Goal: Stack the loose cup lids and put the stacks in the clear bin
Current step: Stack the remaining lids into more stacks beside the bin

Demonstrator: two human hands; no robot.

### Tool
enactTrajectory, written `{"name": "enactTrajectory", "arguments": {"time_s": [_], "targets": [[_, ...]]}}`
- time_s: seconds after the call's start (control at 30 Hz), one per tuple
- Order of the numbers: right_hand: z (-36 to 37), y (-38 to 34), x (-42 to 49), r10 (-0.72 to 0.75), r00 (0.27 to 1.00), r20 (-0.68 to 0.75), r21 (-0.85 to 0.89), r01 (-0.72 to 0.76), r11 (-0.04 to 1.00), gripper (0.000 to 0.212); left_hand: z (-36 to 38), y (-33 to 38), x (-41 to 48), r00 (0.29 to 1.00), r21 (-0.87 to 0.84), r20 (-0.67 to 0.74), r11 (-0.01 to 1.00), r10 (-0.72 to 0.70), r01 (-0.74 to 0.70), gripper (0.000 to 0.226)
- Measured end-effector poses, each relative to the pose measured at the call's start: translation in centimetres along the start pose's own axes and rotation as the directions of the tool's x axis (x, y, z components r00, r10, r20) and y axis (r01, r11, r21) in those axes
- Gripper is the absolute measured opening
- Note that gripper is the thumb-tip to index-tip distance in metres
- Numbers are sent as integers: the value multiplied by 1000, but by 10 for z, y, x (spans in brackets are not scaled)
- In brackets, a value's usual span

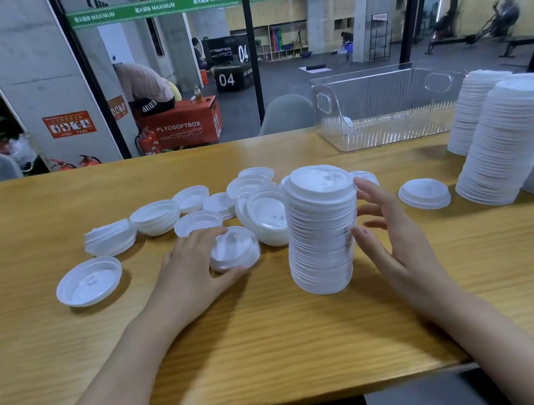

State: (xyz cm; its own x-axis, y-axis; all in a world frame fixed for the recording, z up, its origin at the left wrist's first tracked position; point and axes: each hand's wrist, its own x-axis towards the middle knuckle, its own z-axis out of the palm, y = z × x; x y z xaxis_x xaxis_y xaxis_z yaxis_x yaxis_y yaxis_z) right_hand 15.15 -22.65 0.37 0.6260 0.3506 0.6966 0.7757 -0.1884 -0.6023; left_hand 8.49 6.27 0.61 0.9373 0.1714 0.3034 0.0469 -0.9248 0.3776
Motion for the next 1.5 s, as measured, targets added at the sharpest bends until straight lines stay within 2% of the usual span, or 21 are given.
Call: {"name": "enactTrajectory", "arguments": {"time_s": [0.13,0.3,0.4,0.57,0.73,0.87,1.03,1.3,1.5], "targets": [[1,-2,-1,-5,1000,8,-3,5,1000,50,0,-2,1,999,-30,-41,1000,6,-7,55],[1,-3,-1,-24,1000,1,-16,24,1000,51,-7,3,-2,981,-275,-193,960,-10,-44,39],[1,-2,-1,-21,1000,-5,-20,21,1000,50,-13,9,-3,971,-365,-233,930,-55,-35,42],[0,-1,-2,-21,999,-29,-32,20,999,52,-36,35,-2,934,-514,-348,850,-81,-117,53],[-3,-2,-2,-35,998,-58,-47,32,998,52,-52,83,7,949,-631,-315,741,26,-230,51],[-5,-3,-3,-35,997,-64,-48,32,998,50,-43,108,18,969,-640,-203,731,139,-238,56],[-7,0,-4,-38,997,-73,-56,34,998,49,-31,114,23,976,-628,-121,748,180,-216,62],[-7,0,-3,-91,994,-57,-75,87,993,50,-33,118,14,945,-540,-134,778,299,-322,51],[-7,-1,-3,-125,992,-32,-108,121,987,50,-27,116,11,944,-546,-162,770,289,-329,52]]}}
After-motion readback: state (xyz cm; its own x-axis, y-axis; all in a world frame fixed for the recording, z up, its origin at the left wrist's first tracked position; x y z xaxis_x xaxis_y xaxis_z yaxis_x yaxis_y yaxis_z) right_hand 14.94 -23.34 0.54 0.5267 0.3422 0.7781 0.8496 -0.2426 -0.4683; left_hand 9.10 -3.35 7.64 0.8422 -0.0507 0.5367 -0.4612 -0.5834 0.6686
